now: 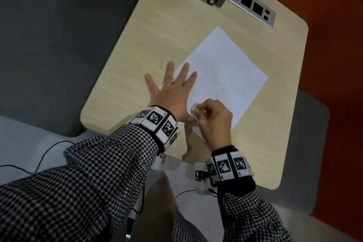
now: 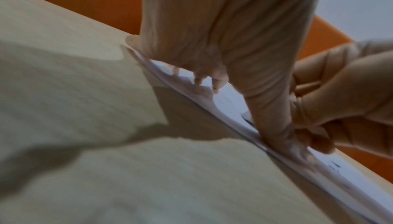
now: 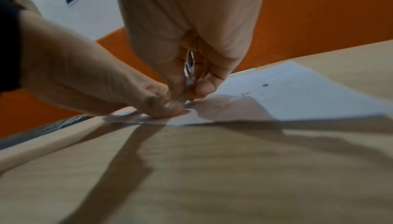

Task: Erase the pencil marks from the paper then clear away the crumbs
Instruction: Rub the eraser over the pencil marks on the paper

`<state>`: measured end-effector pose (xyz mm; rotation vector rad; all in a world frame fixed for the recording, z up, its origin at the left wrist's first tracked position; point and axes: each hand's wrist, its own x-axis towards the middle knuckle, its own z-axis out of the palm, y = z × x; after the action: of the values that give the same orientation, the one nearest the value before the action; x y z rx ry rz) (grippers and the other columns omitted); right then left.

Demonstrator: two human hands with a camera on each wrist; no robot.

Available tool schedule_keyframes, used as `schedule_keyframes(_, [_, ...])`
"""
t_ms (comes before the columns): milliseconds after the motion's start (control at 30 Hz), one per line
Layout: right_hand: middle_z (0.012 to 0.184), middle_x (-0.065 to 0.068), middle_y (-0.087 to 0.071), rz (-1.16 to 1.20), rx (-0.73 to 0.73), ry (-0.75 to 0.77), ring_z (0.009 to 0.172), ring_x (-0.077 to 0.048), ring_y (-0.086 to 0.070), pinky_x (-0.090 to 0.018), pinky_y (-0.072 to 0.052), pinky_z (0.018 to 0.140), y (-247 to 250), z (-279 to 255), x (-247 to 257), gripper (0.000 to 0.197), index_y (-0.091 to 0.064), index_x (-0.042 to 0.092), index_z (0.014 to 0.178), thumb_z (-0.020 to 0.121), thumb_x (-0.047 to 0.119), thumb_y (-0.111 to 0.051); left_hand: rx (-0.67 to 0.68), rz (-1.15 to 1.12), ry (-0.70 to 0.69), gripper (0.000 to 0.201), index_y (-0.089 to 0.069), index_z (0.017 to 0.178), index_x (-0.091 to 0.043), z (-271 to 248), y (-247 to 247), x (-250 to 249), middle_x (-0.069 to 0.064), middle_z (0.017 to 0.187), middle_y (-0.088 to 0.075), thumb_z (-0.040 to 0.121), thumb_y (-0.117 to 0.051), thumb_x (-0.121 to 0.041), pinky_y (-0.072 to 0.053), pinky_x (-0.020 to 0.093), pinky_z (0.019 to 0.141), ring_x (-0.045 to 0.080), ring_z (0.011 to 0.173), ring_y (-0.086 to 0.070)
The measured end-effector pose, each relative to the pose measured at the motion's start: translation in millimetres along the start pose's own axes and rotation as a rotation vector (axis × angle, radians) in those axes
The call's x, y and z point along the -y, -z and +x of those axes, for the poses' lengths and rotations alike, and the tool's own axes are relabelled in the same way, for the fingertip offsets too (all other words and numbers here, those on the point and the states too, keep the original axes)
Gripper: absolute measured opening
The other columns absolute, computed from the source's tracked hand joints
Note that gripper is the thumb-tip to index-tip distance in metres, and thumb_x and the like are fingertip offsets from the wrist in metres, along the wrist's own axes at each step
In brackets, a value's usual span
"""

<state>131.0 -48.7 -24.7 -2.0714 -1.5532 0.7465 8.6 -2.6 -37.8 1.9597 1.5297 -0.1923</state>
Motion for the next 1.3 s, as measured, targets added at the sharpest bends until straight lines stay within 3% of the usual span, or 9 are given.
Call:
schedule_keyframes(100, [0.069,-0.003,-0.059,-0.03,0.048,-0.007,0.064,-0.017,-0.056,-0.026,-0.045,0.059,2.2,-5.4,2.0,0.017,-0.059,0.007,0.063,0.074,-0.007,-0.06,-0.025,0.029,-0.046,0.112,0.015,0.151,-0.032,4.2,-4.9,-4.6,-0.007,0.157,0.029,0.078,-0.068,-0.049,0.008,0.078,0.099,0.025,0.144,0.029])
schedule_keyframes(233, [0.076,-0.009,-0.067,-0.015,0.036,-0.016,0.07,-0.02,-0.06,-0.027,-0.047,0.064,-0.9,30.4,8.0,0.006,-0.065,0.007,0.069,0.075,0.007,-0.066,0.005,0.024,-0.055,0.129,0.02,0.15,-0.032,5.2,-9.4,-2.2,-0.009,0.156,0.031,0.064,-0.068,-0.073,0.012,0.077,0.098,0.023,0.143,0.032])
schedule_keyframes(333, [0.077,-0.009,-0.067,-0.04,0.037,-0.004,0.071,-0.019,-0.06,-0.029,-0.049,0.065,-3.0,54.6,10.3,0.005,-0.065,0.009,0.072,0.077,0.011,-0.066,0.003,0.026,-0.054,0.134,0.019,0.151,-0.033,4.7,-7.2,-3.7,-0.01,0.156,0.031,0.058,-0.067,-0.078,0.012,0.077,0.098,0.023,0.143,0.032])
schedule_keyframes(533, [0.073,-0.01,-0.065,0.051,0.022,-0.056,0.067,-0.019,-0.058,-0.02,-0.042,0.059,5.7,-1.7,-1.0,0.013,-0.06,0.004,0.064,0.075,0.004,-0.067,-0.005,0.038,-0.055,0.129,0.019,0.15,-0.033,6.2,-8.8,-1.1,-0.01,0.156,0.032,0.063,-0.064,-0.077,0.01,0.078,0.098,0.023,0.143,0.031])
schedule_keyframes(667, [0.079,-0.008,-0.068,0.004,0.027,-0.033,0.073,-0.019,-0.062,-0.028,-0.049,0.069,0.2,55.3,10.0,0.004,-0.066,0.007,0.074,0.077,0.01,-0.068,-0.003,0.038,-0.051,0.134,0.02,0.15,-0.033,7.2,-10.2,-2.0,-0.011,0.155,0.033,0.058,-0.066,-0.079,0.011,0.078,0.098,0.023,0.142,0.033])
schedule_keyframes(833, [0.071,-0.013,-0.062,0.007,0.019,-0.04,0.066,-0.021,-0.056,-0.027,-0.04,0.058,3.3,0.1,-4.8,0.018,-0.057,0.004,0.063,0.077,0.008,-0.067,-0.005,0.033,-0.044,0.129,0.02,0.15,-0.035,7.7,-12.1,-1.2,-0.011,0.155,0.033,0.063,-0.067,-0.075,0.01,0.078,0.098,0.022,0.142,0.032])
schedule_keyframes(1033, [0.077,-0.007,-0.068,-0.021,0.051,-0.018,0.072,-0.02,-0.062,-0.029,-0.05,0.068,-0.9,59.2,8.4,0.007,-0.065,0.011,0.07,0.077,0.007,-0.064,-0.004,0.03,-0.053,0.133,0.019,0.15,-0.034,7.5,-10.7,-1.8,-0.011,0.155,0.032,0.058,-0.067,-0.078,0.013,0.077,0.097,0.022,0.142,0.033])
schedule_keyframes(1200, [0.075,-0.012,-0.064,0.024,0.007,-0.054,0.07,-0.022,-0.059,-0.029,-0.045,0.061,1.9,-0.5,-8.2,0.015,-0.059,0.008,0.065,0.077,0.009,-0.067,-0.006,0.03,-0.044,0.128,0.018,0.151,-0.034,7.0,-10.1,-1.7,-0.011,0.155,0.032,0.063,-0.067,-0.074,0.011,0.077,0.098,0.022,0.142,0.032])
schedule_keyframes(1300, [0.077,-0.01,-0.066,0.032,-0.006,-0.062,0.071,-0.019,-0.059,-0.029,-0.048,0.066,-1.0,21.8,0.4,0.009,-0.062,0.008,0.067,0.075,0.005,-0.065,0.004,0.029,-0.043,0.131,0.019,0.151,-0.034,7.4,-10.6,-2.2,-0.011,0.155,0.032,0.061,-0.067,-0.076,0.012,0.077,0.098,0.022,0.142,0.033])
